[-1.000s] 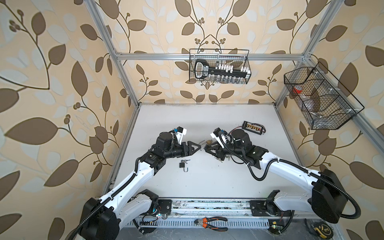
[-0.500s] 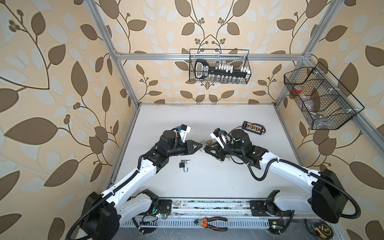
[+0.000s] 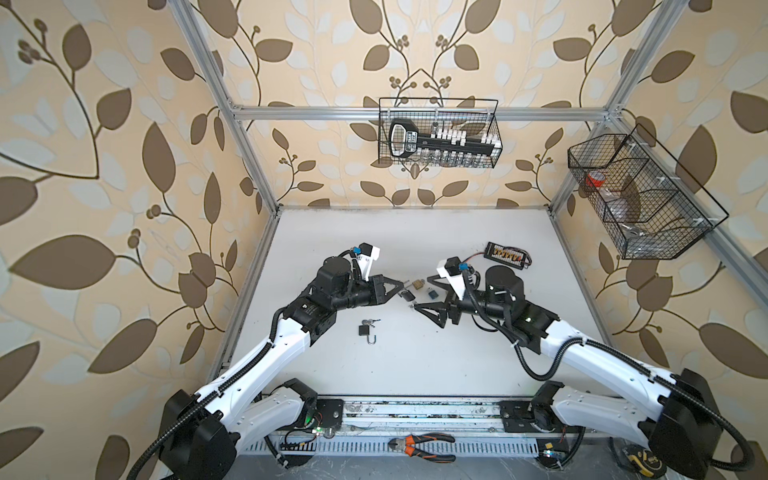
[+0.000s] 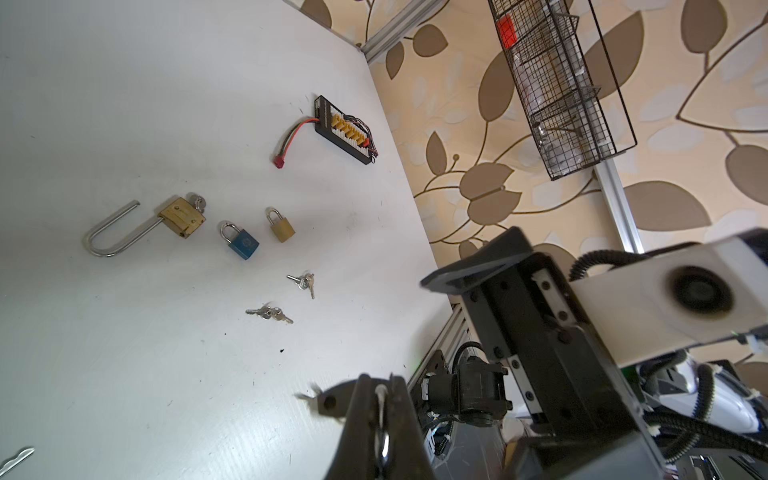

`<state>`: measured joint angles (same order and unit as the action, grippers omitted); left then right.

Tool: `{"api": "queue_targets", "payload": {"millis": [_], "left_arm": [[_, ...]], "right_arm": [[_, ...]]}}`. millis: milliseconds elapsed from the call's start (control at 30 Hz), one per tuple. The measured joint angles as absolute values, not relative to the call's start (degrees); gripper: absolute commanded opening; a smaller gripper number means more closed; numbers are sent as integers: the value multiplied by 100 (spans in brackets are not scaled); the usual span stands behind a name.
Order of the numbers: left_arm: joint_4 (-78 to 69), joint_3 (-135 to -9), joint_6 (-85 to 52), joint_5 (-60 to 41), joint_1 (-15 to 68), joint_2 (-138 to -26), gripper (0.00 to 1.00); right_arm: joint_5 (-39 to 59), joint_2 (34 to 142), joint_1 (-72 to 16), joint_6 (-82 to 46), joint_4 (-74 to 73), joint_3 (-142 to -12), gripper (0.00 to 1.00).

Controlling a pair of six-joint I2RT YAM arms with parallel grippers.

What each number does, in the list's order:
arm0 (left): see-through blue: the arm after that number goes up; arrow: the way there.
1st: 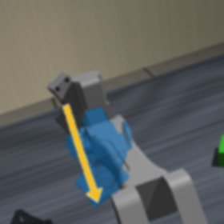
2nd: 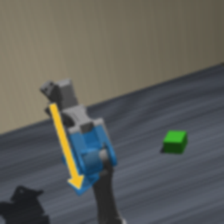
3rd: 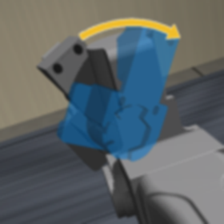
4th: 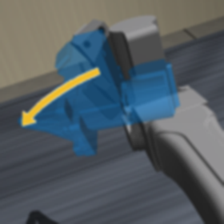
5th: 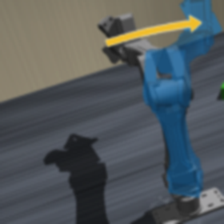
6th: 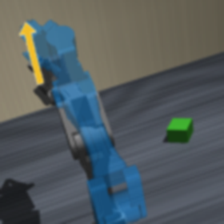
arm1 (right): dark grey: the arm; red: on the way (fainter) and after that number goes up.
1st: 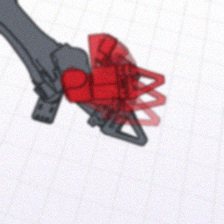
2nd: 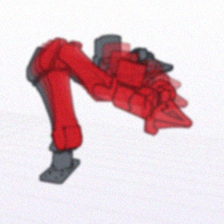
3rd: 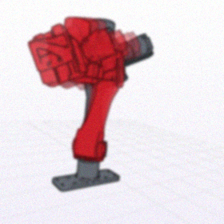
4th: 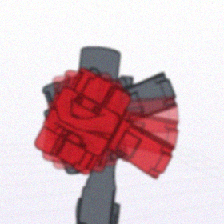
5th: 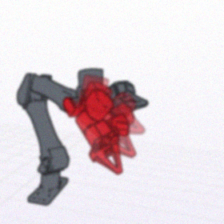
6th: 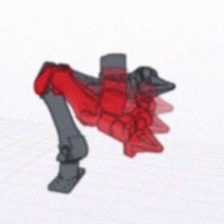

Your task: Lock with the key

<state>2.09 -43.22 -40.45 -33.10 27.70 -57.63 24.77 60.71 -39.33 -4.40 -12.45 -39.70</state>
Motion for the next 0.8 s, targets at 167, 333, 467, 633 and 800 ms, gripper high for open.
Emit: {"api": "queue_targets", "payload": {"millis": [167, 333, 467, 633, 800], "left_arm": [[191, -4460, -4335, -3245, 2770, -5513, 0], [-64, -4530, -4759, -3253, 2770, -5325, 0], [-217, -4589, -5013, -3277, 2770, -5312, 0], [-338, -4641, -5155, -3323, 2770, -5312, 0], [-360, -4641, -5207, -3409, 2770, -5312, 0]], "right_arm": [[2246, 5776, -3933, -128, -1726, -3756, 100], [2215, 5771, -3979, 117, -1887, -3763, 83], [1857, 5850, -4407, 311, -2034, -3839, 65], [1391, 6117, -4661, 397, -2362, -3905, 55], [1092, 6469, -4716, 403, -2423, -4121, 45]]}}
